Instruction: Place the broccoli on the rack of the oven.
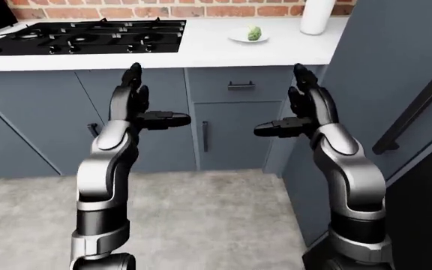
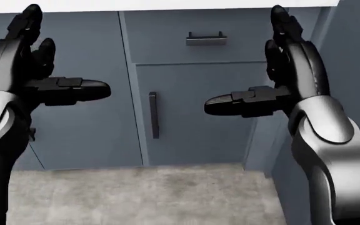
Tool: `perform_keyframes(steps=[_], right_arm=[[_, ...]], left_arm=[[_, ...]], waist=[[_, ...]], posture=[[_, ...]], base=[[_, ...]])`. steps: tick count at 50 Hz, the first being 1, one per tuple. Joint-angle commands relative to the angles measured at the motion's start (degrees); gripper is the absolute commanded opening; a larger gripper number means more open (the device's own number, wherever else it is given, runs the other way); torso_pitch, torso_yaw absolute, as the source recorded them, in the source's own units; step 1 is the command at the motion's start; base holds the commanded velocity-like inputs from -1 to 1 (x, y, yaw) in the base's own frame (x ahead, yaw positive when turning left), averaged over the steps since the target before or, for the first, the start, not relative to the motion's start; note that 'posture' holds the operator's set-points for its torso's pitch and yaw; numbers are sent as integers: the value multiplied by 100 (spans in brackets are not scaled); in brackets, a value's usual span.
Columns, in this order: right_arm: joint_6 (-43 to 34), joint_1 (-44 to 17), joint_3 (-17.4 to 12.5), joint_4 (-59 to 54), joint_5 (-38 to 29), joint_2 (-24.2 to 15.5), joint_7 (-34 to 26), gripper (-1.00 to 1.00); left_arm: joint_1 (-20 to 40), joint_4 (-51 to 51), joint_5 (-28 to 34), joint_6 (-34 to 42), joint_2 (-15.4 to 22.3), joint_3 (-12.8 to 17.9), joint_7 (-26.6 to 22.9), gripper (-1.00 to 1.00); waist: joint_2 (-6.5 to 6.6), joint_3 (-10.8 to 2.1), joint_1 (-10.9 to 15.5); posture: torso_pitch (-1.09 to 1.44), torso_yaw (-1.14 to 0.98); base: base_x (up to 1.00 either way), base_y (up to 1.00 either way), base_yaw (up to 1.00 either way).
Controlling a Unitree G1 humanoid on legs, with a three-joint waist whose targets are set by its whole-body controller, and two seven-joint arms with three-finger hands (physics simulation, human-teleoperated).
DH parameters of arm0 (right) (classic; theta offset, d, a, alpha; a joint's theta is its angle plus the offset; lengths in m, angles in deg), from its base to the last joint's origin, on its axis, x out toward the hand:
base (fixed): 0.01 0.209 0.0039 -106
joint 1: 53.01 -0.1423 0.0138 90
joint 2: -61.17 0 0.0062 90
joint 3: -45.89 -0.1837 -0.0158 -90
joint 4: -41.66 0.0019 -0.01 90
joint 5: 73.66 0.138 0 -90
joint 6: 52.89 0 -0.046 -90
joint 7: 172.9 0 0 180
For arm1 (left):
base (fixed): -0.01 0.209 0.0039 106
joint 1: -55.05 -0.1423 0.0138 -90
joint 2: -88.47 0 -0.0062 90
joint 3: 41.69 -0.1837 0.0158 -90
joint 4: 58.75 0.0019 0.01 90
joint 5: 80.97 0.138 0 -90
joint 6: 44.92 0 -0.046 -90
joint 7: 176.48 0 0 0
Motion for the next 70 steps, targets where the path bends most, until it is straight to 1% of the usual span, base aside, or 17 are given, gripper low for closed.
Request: perform_keyframes(steps=[1,2,11,15,18,27,31,32,34,40,44,45,47,53,57,66,70], right_arm=[[81,-245,-41,144,35,-71,28,100],[22,-310,-48,158,47,-101,31,100],[-118,-497,-105,183,120,-206,98,100],[-109,-491,-93,183,131,-213,122,100],[-121,-512,-107,185,136,-237,127,100],[-125,-549,-100,160,142,-253,135,100],[-126,-539,-112,176,139,-258,145,100],[-130,-533,-101,182,133,-257,149,100],[-75,-471,-79,180,119,-226,151,100],[-120,-471,-61,216,92,-221,132,100],[-124,-480,-55,203,81,-224,93,100],[-144,-492,-55,214,79,-224,88,100],[-130,-487,-63,205,74,-216,85,100],[-152,-518,-61,197,62,-222,64,100],[-201,-570,-86,215,68,-249,64,100],[-186,-655,-79,127,51,-279,31,100],[-205,-618,-89,161,57,-281,25,100]], left_arm=[[243,-187,-40,-131,72,21,33,100],[255,-221,-55,-101,79,21,47,100],[305,-282,-58,9,132,16,42,100],[247,-273,-44,-47,89,-6,29,100],[271,-311,-58,18,122,22,28,100],[196,-278,-80,-34,108,37,37,100],[187,-220,-70,-85,114,32,29,100],[197,-233,-72,-68,115,28,32,100],[194,-268,-78,-47,90,17,59,100],[173,-288,-87,-51,79,8,53,100],[211,-326,-105,15,113,36,55,100],[204,-349,-102,24,120,34,57,100],[178,-331,-105,-13,117,40,48,100],[129,-283,-107,-79,117,40,35,100],[107,-294,-105,-75,134,57,29,100],[196,-297,-88,2,149,45,31,100],[156,-205,-71,-98,133,50,18,100]], waist=[[9,-135,2],[30,-240,-9],[-40,-35,-32],[74,-43,-26],[425,-63,-45],[95,-23,18],[-462,-128,64],[-203,-43,-5],[-313,-34,1],[7,35,-56],[567,-123,-120],[375,-85,-54],[459,-45,-56],[135,-34,40],[-367,-116,90],[-39,-18,-52],[390,-77,-124]], posture=[[0,0],[0,0],[0,0],[0,0],[0,0],[0,0],[0,0],[0,0],[0,0],[0,0],[0,0],[0,0],[0,0],[0,0],[0,0],[0,0],[0,0]], base=[[3,0,0],[5,0,0],[15,0,0],[18,0,0],[19,0,0],[22,0,0],[28,0,0],[28,0,0],[29,0,0],[28,0,0],[28,0,0],[28,0,0],[28,0,0],[29,0,0],[29,0,0],[29,0,0],[29,0,0]])
